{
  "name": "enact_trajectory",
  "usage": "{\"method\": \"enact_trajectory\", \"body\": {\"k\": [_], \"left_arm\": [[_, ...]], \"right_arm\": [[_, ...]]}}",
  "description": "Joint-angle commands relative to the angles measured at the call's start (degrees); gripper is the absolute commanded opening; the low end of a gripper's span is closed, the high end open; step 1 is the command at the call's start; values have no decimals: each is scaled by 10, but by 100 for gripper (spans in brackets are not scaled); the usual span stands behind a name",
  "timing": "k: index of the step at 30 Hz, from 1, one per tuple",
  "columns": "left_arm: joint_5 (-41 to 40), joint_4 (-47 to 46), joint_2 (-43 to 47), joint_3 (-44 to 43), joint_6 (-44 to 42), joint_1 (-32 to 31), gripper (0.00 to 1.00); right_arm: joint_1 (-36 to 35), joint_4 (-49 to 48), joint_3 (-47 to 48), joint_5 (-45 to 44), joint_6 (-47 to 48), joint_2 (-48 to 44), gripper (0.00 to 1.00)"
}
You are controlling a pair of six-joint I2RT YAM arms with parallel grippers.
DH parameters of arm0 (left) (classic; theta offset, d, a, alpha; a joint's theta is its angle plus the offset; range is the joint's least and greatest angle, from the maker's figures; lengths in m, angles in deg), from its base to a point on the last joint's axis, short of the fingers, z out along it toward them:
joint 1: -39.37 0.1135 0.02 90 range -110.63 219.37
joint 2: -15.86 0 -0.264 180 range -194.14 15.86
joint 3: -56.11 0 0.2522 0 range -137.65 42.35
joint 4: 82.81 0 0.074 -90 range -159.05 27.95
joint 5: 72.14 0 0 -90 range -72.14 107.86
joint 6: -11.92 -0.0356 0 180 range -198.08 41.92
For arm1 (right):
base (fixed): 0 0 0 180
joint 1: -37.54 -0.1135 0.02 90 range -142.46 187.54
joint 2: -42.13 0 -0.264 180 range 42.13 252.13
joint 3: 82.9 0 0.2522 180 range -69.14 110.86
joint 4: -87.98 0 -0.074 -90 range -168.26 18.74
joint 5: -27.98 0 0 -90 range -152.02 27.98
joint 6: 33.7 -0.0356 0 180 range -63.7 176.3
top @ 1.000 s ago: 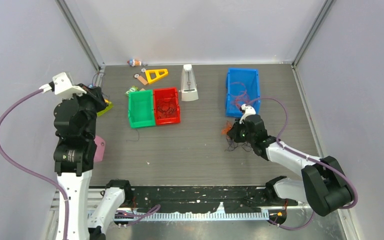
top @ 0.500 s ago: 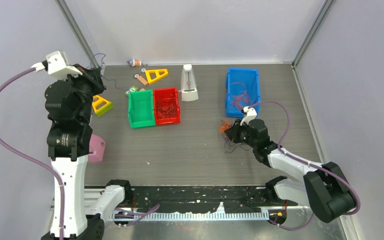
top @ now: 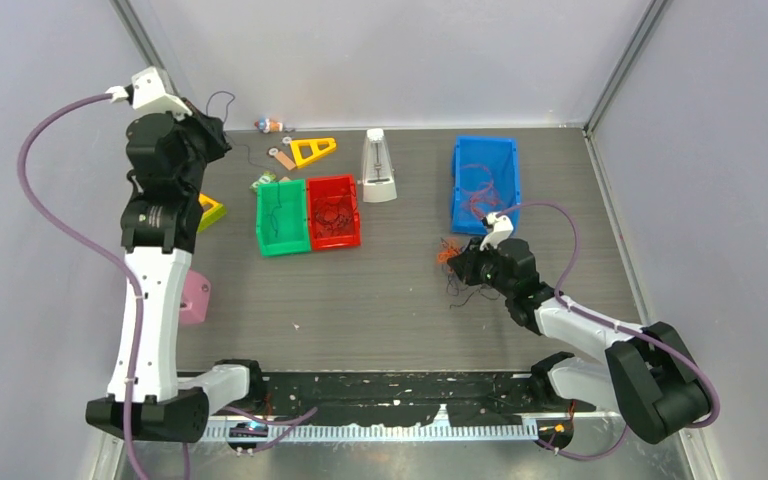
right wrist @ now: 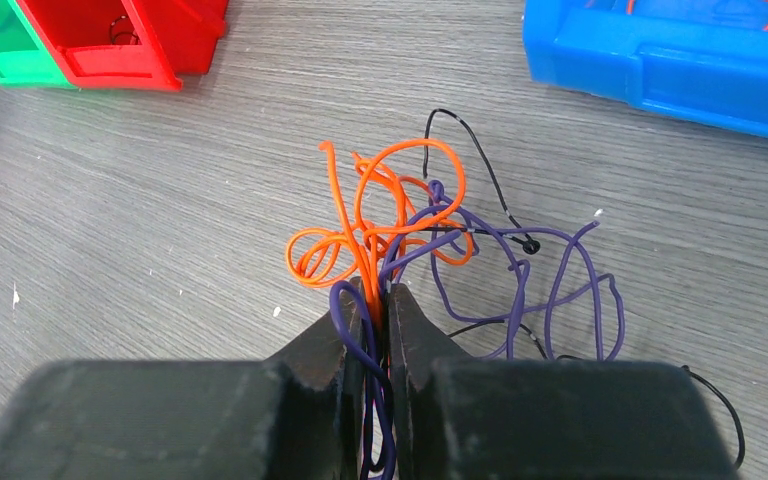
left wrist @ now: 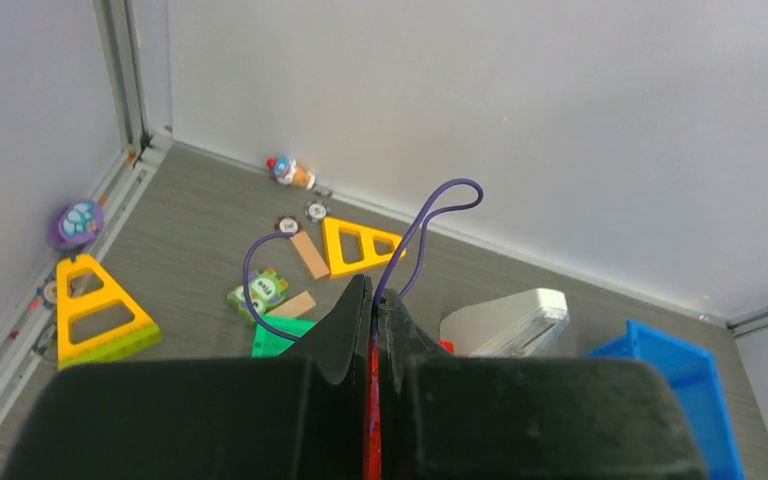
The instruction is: Untangle the cables
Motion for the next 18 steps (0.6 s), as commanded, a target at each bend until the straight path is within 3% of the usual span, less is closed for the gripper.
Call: {"method": "enact_trajectory", "body": {"k": [1,9,18], "left_arm": [[-20,-47,-4,29,3,2,0],[-61,-111,-20,189,34,3,0],[-197,-50,-93,198,86,2,0]], "right_arm": [[-2,-38,-3,5,-6,-7,5],[-2,-42,-8,8,-9,-7,5],[-2,-45,-9,7,-10,-8,5]]}}
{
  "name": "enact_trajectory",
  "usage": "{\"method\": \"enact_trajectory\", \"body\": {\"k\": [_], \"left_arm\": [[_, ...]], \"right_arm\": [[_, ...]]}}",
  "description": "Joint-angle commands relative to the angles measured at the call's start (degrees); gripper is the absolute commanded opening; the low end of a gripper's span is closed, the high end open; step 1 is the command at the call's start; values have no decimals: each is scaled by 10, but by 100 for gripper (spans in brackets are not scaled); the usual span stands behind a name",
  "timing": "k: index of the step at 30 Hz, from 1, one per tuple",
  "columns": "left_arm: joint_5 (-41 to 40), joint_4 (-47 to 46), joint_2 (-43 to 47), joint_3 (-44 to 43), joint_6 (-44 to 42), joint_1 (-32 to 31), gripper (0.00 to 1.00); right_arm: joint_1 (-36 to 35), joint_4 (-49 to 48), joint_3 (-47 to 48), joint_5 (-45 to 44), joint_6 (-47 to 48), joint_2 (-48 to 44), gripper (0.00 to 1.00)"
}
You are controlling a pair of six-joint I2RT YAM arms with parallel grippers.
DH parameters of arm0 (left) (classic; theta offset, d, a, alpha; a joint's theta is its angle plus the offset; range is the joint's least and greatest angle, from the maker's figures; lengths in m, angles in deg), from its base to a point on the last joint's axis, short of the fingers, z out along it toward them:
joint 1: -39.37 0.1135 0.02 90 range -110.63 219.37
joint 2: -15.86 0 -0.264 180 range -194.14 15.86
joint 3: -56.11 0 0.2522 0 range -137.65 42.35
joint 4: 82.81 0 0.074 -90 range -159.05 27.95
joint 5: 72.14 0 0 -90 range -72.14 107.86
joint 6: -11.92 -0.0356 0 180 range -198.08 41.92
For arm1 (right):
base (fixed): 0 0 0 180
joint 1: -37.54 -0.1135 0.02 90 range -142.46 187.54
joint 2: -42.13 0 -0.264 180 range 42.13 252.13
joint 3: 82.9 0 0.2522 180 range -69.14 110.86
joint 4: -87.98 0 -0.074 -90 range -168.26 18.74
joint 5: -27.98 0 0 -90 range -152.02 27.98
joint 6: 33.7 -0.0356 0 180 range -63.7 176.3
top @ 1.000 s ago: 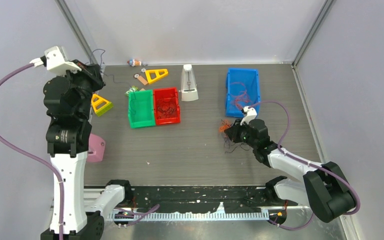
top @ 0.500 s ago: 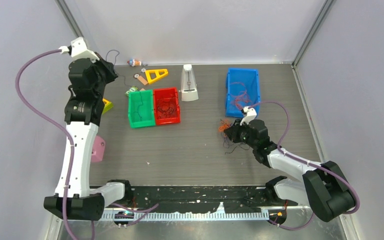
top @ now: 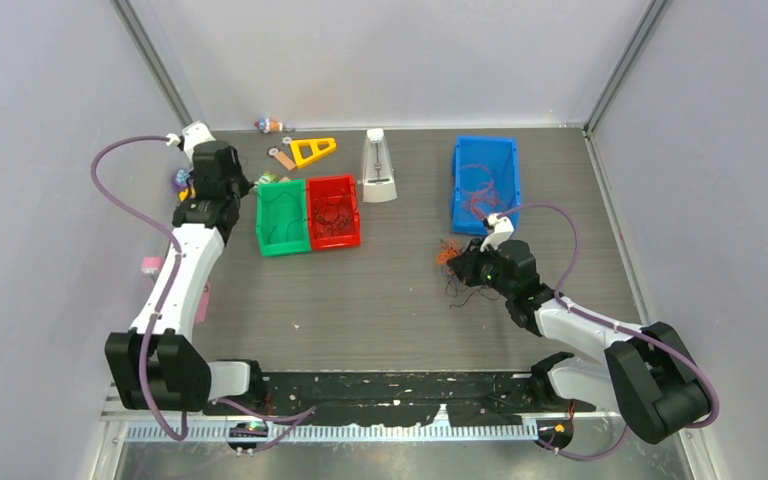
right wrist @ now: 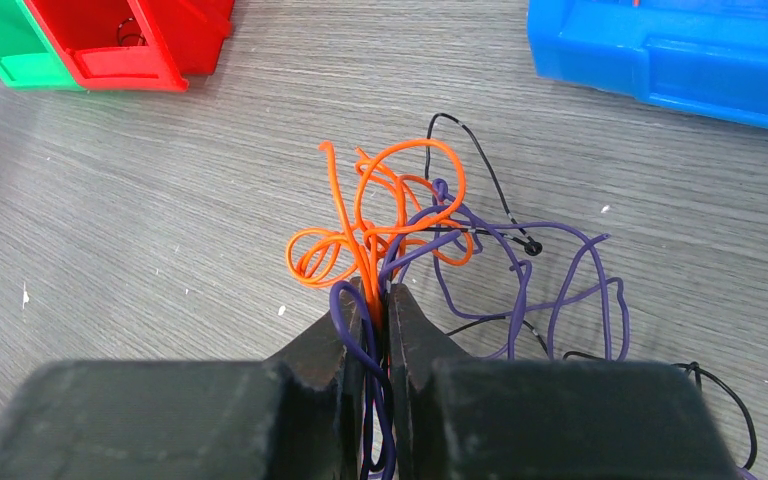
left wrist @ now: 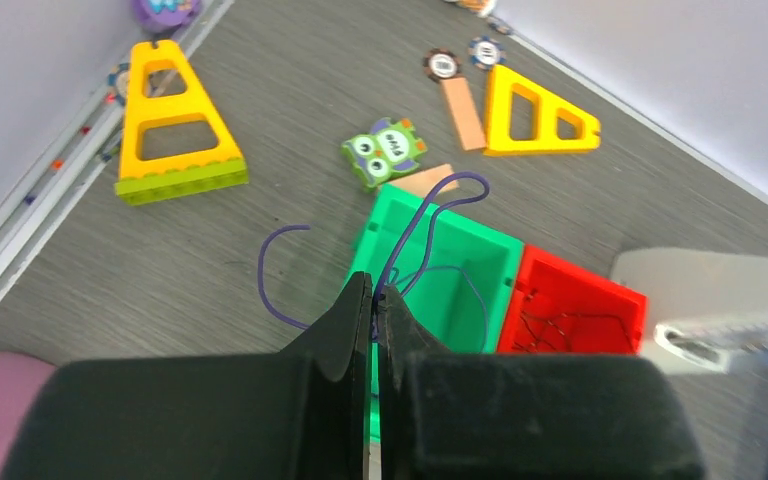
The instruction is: Untangle the cables
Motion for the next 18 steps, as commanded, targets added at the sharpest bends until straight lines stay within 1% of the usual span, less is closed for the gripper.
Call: {"method": "enact_trajectory", "body": {"k": [1,3,5,7,11,15,18], "left_arm": [[-121,26,-19,-12,61,3,0],[-150,48,-30,-19,72,2,0],[-133,53,-43,-23,65,0,0],[-122,61,-58,-24,60,-16,0],[-128,73,-98,-35,43,-54,0],[-78,119,-174,-81,33,-63,0],[-28,167,-232,-138,20,-63,0]], "right_arm": [[-2,-32,-1,2,-1,-8,5],[-2,-32,-2,2,-1,-7,5],[-2,-32,-2,1,-2,-7,5],[-2,-33,-2,1,-2,-4,5],[-2,-34,1,3,-4,2,5],[-2,-33,-3,-1,-3,-6,5],[-2,-31,-5,-4,-1,-13,5]]}}
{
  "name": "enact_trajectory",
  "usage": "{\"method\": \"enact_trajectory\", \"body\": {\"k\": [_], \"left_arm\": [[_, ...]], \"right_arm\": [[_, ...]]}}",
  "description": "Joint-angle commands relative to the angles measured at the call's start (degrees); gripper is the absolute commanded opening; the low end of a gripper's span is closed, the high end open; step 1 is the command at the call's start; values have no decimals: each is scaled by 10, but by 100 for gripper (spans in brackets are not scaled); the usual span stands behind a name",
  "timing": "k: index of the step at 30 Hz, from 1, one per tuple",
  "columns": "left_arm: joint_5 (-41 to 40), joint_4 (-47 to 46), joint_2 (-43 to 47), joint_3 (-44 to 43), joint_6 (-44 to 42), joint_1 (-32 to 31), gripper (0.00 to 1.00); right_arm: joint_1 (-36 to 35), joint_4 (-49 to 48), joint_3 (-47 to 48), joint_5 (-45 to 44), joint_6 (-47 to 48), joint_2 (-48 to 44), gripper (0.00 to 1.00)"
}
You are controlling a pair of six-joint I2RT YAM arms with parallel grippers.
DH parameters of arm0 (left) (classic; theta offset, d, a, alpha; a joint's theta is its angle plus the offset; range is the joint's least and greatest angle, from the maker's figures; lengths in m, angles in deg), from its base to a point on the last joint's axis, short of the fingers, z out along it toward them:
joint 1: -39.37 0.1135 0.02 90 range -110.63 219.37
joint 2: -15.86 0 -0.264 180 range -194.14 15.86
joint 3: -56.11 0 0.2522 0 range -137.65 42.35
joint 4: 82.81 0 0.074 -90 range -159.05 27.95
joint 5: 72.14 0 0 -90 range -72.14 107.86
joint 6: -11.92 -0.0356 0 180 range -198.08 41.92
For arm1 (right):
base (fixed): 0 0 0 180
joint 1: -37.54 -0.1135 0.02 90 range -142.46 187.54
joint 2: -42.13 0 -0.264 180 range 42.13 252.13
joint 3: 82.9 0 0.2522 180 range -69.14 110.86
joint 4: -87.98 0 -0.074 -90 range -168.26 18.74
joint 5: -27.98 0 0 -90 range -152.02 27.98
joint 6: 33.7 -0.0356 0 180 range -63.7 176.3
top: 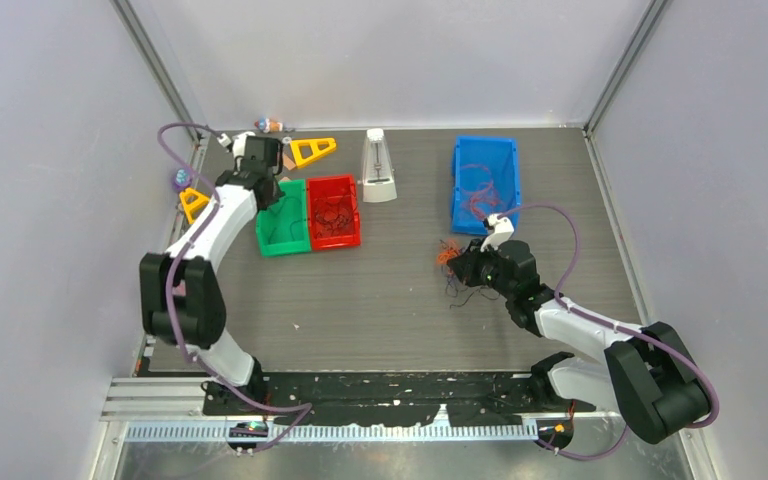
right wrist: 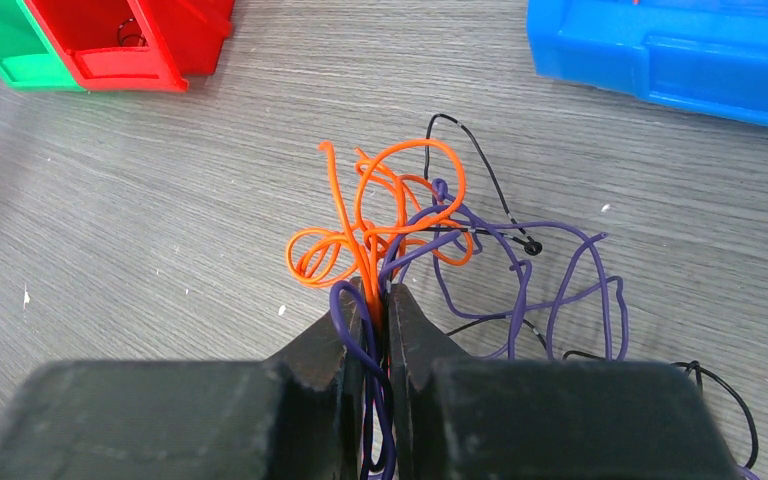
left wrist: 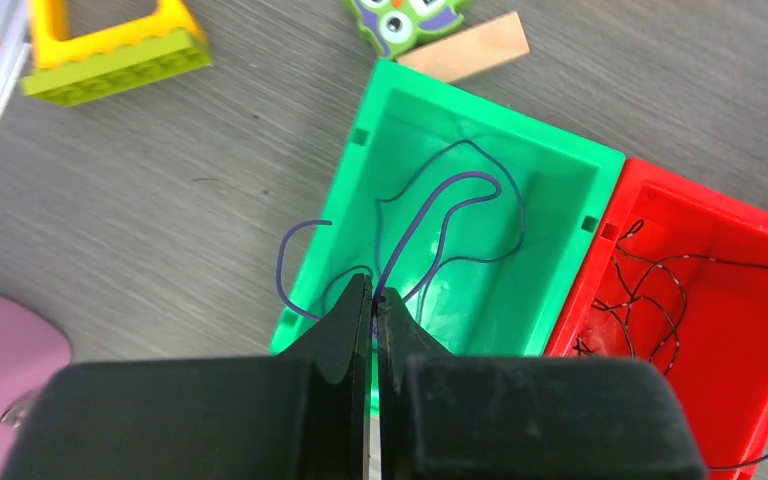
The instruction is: Untangle the cables
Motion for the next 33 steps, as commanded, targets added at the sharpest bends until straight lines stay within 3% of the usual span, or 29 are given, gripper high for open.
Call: {"method": "enact_trajectory", "body": {"k": [1,5,10,14,23,29,31,32,33], "left_arm": [[65,77,-73,-86,-20,2,0],[128,123,-142,-137,-22,4,0],[183,112,-186,-141,-18,18,0],[212,95,-177,-130,-39,23,7],[237,26,-31,-26,-55,20,53],[259,-6,76,39,-60,-1,77],[259,-5,102,50,-66,-18,83],[259,-9,123,59,-69,-30,87],[259,-14,137,69,-72,-43,89]], "right_arm": [[-2,-27,-3,-5,1,-13,5],[-2,-25,-3,-6,1,-16,5],[-2,-24,-3,-3,2,-17,5],[-2,-24,-5,-3,2,-19,6],[-22,-19,46,67,-11,33,5],[-142,36,163,57,-3,65,8],[-162,62,203,51,-6,70,43],[-165,72,221,45,-17,70,71],[-165,100,230,26,-19,69,79]]}}
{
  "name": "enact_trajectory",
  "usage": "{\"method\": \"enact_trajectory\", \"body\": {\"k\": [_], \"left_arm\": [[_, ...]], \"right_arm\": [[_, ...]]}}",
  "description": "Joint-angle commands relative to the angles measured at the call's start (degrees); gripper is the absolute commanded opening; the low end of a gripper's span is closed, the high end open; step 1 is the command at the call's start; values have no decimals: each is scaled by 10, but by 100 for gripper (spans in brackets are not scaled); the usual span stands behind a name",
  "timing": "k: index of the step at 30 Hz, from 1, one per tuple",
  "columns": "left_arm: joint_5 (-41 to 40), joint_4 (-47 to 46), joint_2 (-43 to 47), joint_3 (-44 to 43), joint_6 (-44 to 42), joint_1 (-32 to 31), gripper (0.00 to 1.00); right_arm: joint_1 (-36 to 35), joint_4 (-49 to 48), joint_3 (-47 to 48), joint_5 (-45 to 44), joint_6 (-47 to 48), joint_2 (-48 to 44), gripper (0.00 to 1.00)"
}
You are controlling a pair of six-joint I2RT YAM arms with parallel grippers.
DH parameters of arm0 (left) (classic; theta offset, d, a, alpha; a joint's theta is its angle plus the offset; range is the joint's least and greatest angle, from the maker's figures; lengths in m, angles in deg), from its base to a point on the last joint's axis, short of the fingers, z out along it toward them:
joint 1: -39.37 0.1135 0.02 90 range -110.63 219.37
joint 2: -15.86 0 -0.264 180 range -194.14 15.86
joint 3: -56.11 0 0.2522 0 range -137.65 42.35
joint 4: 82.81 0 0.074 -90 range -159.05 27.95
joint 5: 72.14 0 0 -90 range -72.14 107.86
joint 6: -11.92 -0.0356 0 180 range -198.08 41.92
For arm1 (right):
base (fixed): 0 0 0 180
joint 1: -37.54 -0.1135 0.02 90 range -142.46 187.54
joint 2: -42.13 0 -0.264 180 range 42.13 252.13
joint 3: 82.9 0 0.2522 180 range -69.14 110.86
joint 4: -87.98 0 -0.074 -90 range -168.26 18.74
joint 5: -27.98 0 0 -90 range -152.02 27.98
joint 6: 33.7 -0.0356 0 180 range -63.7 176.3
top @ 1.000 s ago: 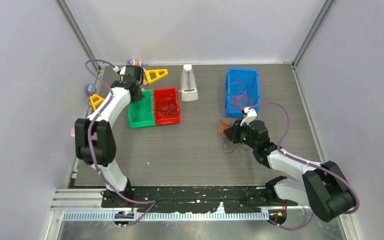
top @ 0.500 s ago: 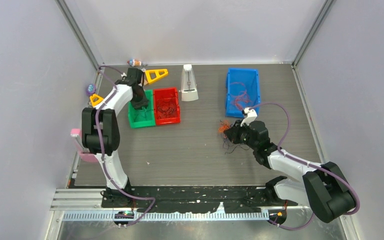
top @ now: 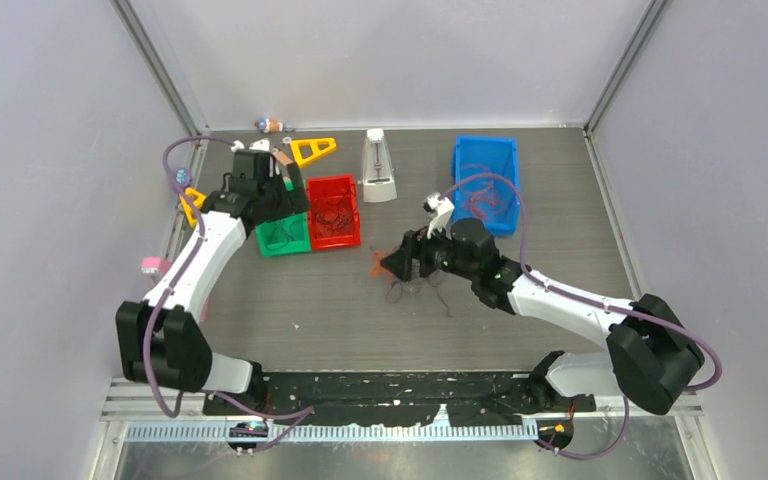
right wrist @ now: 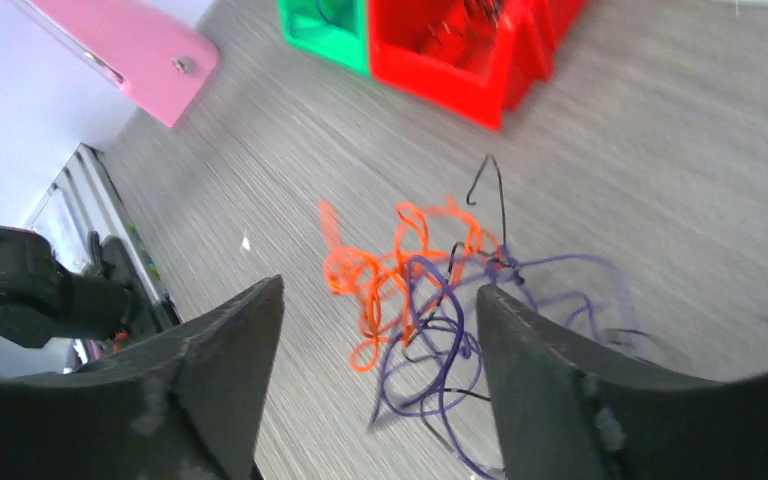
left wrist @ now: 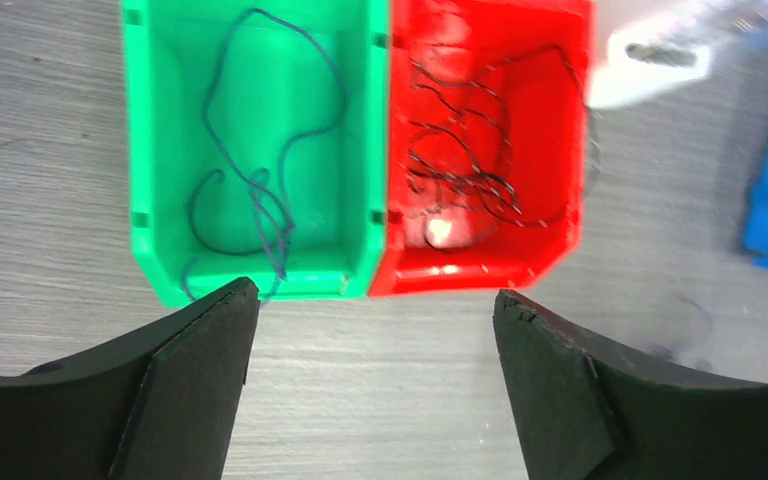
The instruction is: Untangle the cables
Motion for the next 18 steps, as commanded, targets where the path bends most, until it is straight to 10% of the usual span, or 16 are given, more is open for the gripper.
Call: {"method": "enact_trajectory", "body": {"k": [1,18], "left_arm": [[36,-47,68,38,-22,-48,90],[160,-336,127,307,-47,-207,79]], "right_arm": [[-14,57,80,-33,-5,-10,86],[41,167,-5,-51,-9,-24,75]]}}
